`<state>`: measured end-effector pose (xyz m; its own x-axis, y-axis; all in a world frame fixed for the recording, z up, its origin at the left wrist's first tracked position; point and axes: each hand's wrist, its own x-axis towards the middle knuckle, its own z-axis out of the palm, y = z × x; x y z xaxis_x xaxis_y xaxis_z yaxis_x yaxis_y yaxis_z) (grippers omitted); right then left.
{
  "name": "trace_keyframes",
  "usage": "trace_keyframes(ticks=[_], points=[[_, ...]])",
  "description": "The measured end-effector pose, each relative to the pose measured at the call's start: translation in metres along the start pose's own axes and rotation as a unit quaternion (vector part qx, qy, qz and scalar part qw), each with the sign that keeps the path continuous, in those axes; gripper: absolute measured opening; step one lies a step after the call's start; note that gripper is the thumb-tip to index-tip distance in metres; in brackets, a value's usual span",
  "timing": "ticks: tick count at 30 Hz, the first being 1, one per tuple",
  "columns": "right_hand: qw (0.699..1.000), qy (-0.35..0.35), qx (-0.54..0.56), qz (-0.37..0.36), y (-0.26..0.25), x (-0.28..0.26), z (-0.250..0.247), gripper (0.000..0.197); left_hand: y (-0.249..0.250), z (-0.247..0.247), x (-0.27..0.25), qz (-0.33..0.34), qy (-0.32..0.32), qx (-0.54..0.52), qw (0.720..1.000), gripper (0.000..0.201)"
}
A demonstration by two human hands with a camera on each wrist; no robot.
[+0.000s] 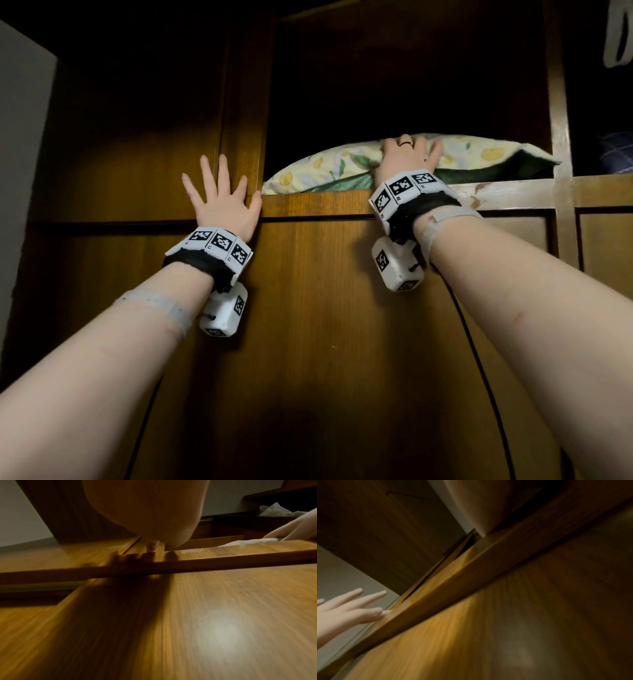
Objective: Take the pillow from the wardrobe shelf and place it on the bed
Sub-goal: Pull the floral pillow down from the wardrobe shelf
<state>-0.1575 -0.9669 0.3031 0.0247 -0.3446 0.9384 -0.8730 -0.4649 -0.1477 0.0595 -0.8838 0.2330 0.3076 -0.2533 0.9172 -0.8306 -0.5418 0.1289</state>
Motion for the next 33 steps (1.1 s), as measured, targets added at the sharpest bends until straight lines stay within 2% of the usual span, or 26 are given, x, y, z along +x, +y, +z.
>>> trace_keyframes(ticks=[4,8,12,15,18,21,23,24,26,28,29,33], points=[[0.999,0.016,0.036,0.026,0.000,-0.005,-0.005,0.048,-0.008,-0.005,0.005,-0.002,-0.016,-0.001,1.000,0.062],[0.989,0.074,0.108,0.070,0.004,-0.008,-0.006,0.034,-0.015,-0.011,0.003,0.008,-0.050,-0.005,0.999,0.062],[0.982,0.082,0.151,0.081,0.004,-0.024,-0.014,0.029,-0.016,-0.018,-0.004,0.033,-0.089,-0.018,0.995,0.059],[0.975,0.082,0.176,0.106,0.000,-0.038,-0.023,0.028,-0.005,-0.032,-0.012,0.082,-0.048,-0.091,0.991,0.073],[0.977,0.083,0.177,0.081,-0.001,-0.046,-0.040,0.028,0.013,-0.055,-0.016,0.116,0.020,-0.189,0.975,0.092],[0.984,0.088,0.152,0.015,-0.004,-0.056,-0.062,0.022,0.030,-0.078,-0.012,0.155,0.038,-0.155,0.975,0.106],[0.985,0.080,0.149,-0.014,-0.008,-0.069,-0.076,0.023,0.039,-0.092,-0.008,0.158,0.053,-0.144,0.975,0.108],[0.986,0.072,0.148,-0.021,-0.010,-0.076,-0.083,0.024,0.041,-0.099,-0.006,0.156,0.060,-0.146,0.975,0.103],[0.989,0.047,0.141,-0.023,-0.010,-0.088,-0.090,0.025,0.044,-0.107,-0.005,0.165,0.052,-0.129,0.976,0.077],[0.994,0.019,0.105,-0.033,-0.009,-0.096,-0.091,0.025,0.044,-0.106,-0.010,0.181,0.012,-0.101,0.978,0.051],[0.996,0.005,0.082,-0.039,-0.008,-0.099,-0.090,0.029,0.043,-0.103,-0.015,0.186,-0.011,-0.093,0.978,0.045],[0.994,-0.100,0.017,-0.040,-0.004,-0.109,-0.103,0.037,0.041,-0.103,-0.038,0.194,-0.125,-0.102,0.968,0.042]])
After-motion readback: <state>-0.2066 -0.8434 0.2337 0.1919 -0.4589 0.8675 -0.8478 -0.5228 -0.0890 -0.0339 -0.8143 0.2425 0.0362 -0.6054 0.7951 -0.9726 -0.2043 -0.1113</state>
